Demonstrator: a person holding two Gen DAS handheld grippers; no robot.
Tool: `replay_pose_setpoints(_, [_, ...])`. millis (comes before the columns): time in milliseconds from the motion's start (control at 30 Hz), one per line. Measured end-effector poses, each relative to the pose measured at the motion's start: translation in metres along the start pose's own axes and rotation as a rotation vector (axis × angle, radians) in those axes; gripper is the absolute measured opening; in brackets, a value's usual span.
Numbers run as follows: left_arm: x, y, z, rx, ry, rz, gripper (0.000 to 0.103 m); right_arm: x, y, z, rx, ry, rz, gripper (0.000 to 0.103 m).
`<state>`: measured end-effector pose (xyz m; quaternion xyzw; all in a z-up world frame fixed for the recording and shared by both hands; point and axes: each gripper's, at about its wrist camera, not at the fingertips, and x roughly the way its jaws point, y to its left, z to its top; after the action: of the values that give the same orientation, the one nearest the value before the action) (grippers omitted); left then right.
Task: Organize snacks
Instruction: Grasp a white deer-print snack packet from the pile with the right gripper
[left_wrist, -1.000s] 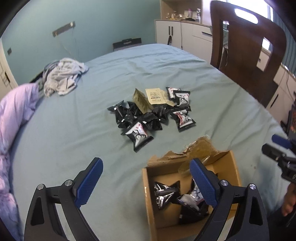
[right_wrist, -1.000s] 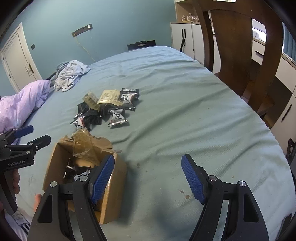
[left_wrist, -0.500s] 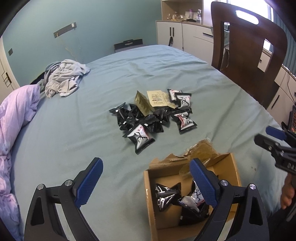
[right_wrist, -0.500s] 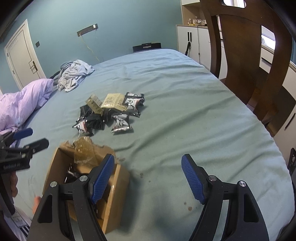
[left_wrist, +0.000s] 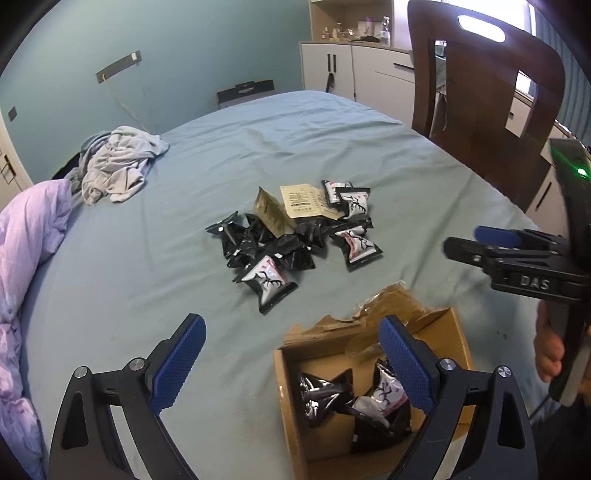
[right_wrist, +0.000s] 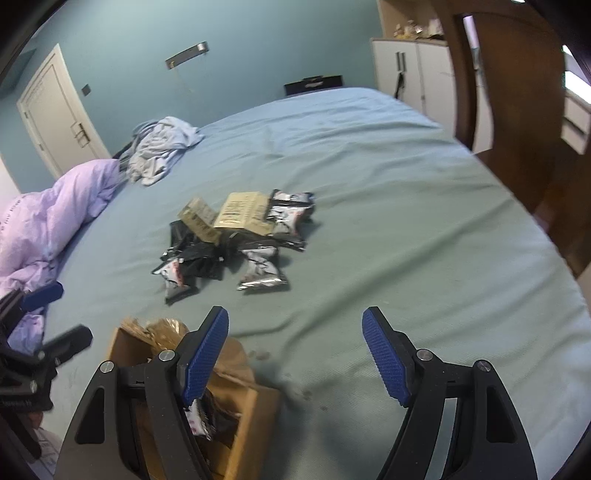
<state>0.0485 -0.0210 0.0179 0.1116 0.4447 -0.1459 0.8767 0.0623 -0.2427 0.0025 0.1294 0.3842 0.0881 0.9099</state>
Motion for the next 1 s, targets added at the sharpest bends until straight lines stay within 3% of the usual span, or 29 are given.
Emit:
replay_pose_setpoints(200, [0.003,0.007,0.003,-0.048,0.016,-0.029,0.096,0.043,-0.008,0.017,-0.003,0.094,0.099,0.074])
replay_pose_setpoints(400, [0.003,0.009,0.003,-0.060,0.017,-0.034,0.096,0.090,-0.003,0.045,-0.061,0.183,0.103,0.074])
replay_pose_setpoints(567, [0.004,0.013,0.002,-0.082,0.026,-0.049,0.096,0.125,0.010,0.071,-0.101,0.240,0.076,0.074])
replay_pose_setpoints(767, [0.005,0.015,0.003,-0.091,0.026,-0.065,0.096,0.160,0.030,0.077,-0.162,0.263,0.012,0.074])
replay_pose_setpoints(967, [0.009,0.017,0.007,-0.116,0.021,-0.063,0.096,0.185,0.027,0.076,-0.123,0.344,0.058,0.047])
replay_pose_setpoints(1000, [0.009,0.017,0.007,-0.114,0.023,-0.059,0.096,0.189,0.025,0.075,-0.107,0.358,0.063,0.038])
